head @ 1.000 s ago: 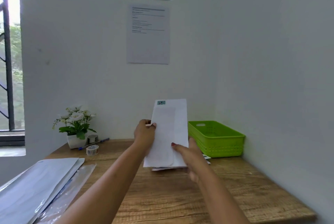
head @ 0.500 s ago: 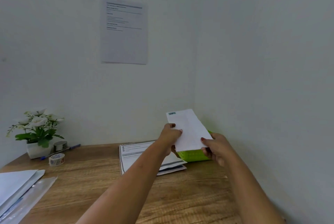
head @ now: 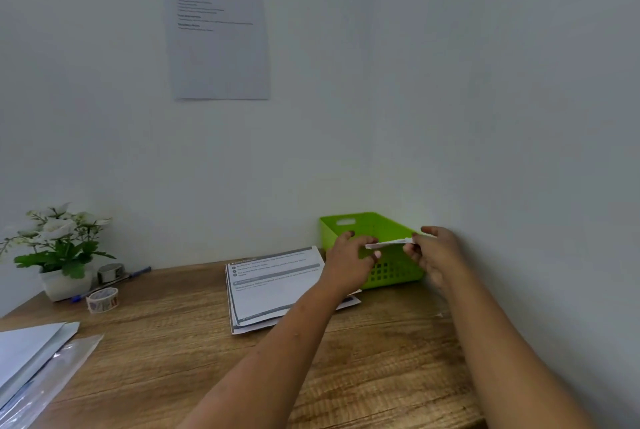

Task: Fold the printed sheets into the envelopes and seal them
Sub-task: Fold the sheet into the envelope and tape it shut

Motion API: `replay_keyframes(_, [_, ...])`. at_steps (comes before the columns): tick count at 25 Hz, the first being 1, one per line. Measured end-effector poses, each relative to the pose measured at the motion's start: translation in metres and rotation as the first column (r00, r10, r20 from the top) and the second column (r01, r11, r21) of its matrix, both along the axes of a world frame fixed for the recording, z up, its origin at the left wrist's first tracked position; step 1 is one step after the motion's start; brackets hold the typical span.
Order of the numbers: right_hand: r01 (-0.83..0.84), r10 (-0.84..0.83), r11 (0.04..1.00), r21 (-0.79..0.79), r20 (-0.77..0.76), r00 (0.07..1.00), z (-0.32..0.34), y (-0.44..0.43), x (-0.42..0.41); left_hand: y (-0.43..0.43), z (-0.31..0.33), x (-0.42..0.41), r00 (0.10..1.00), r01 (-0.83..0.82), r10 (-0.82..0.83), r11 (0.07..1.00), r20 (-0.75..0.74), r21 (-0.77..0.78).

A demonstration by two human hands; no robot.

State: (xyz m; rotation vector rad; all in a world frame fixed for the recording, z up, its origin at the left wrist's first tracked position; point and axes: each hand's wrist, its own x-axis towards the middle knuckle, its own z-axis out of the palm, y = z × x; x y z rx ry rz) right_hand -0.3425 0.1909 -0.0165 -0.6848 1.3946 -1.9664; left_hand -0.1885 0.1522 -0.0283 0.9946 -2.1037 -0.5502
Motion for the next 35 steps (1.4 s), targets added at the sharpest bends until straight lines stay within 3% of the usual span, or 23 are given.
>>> replay_keyframes(4, [0.028,-0.029,0.996,-0.090,-0.003,1.000,-0.006,-0.005,0.003,-0.004,0.002,0.007,0.997,-0.001,0.004,0.999,-0.071,0.041])
replay_keyframes(6, [0.094,-0.102,0.994,-0.052,-0.174,0.979,-0.010,-0.001,0.010,-0.008,0.001,0.017,0.999,-0.031,0.034,0.997,-0.038,0.076])
replay_keyframes(7, [0.163,-0.154,0.987,-0.003,-0.346,0.926,-0.010,0.002,0.015,-0.011,0.001,0.024,0.998,-0.049,0.052,0.994,-0.030,0.099])
replay_keyframes(8, [0.264,-0.191,0.963,0.056,-0.550,0.813,-0.009,0.006,0.024,-0.014,0.002,0.034,0.997,-0.071,0.076,0.989,-0.032,0.132])
replay_keyframes(10, [0.458,-0.221,0.889,0.029,-0.847,0.483,-0.004,0.014,0.044,-0.022,0.003,0.056,0.990,-0.125,0.136,0.973,-0.044,0.195])
replay_keyframes(11, [0.469,-0.250,0.882,-0.048,-0.892,0.378,0.000,0.016,0.057,-0.027,0.003,0.070,0.984,-0.159,0.172,0.962,-0.040,0.220])
replay_keyframes(13, [0.330,-0.256,0.932,-0.149,-0.916,0.309,0.007,0.012,0.087,-0.037,-0.001,0.099,0.970,-0.229,0.243,0.935,-0.020,0.271])
replay_keyframes(15, [0.139,-0.041,0.990,-0.006,-0.968,0.248,0.008,-0.001,0.115,-0.043,-0.005,0.129,0.956,-0.280,0.294,0.904,0.006,0.324])
replay_keyframes(17, [-0.023,0.323,0.946,0.322,-0.937,0.134,-0.002,-0.021,0.138,-0.047,-0.008,0.159,0.945,-0.318,0.325,0.879,0.041,0.355])
replay_keyframes(19, [-0.014,0.561,0.828,0.561,-0.828,-0.002,-0.019,-0.042,0.150,-0.049,-0.009,0.185,0.945,-0.322,0.322,0.872,0.064,0.368])
replay_keyframes(21, [0.081,0.626,0.779,0.622,-0.777,-0.067,-0.034,-0.063,0.156,-0.051,-0.011,0.209,0.948,-0.317,0.290,0.875,0.128,0.365])
replay_keyframes(24, [0.196,0.638,0.764,0.615,-0.766,-0.082,-0.041,-0.085,0.158,-0.057,-0.023,0.234,0.938,-0.330,0.252,0.859,0.236,0.392])
replay_keyframes(26, [0.219,0.627,0.764,0.607,-0.778,-0.033,-0.038,-0.096,0.155,-0.063,-0.029,0.239,0.943,-0.327,0.269,0.851,0.195,0.412])
replay_keyframes(28, [0.212,0.629,0.749,0.628,-0.774,0.072,-0.039,-0.111,0.150,-0.068,-0.034,0.234,0.935,-0.348,0.295,0.866,0.194,0.360])
replay_keyframes(32, [0.158,0.641,0.698,0.698,-0.708,0.297,-0.054,-0.129,0.143,-0.063,-0.042,0.211,0.881,-0.341,0.247,0.923,0.404,0.178])
replay_keyframes(35, [0.011,0.582,0.750,0.661,-0.668,0.463,-0.056,-0.136,0.139,-0.069,-0.045,0.209,0.862,-0.346,0.257,0.928,0.436,0.136])
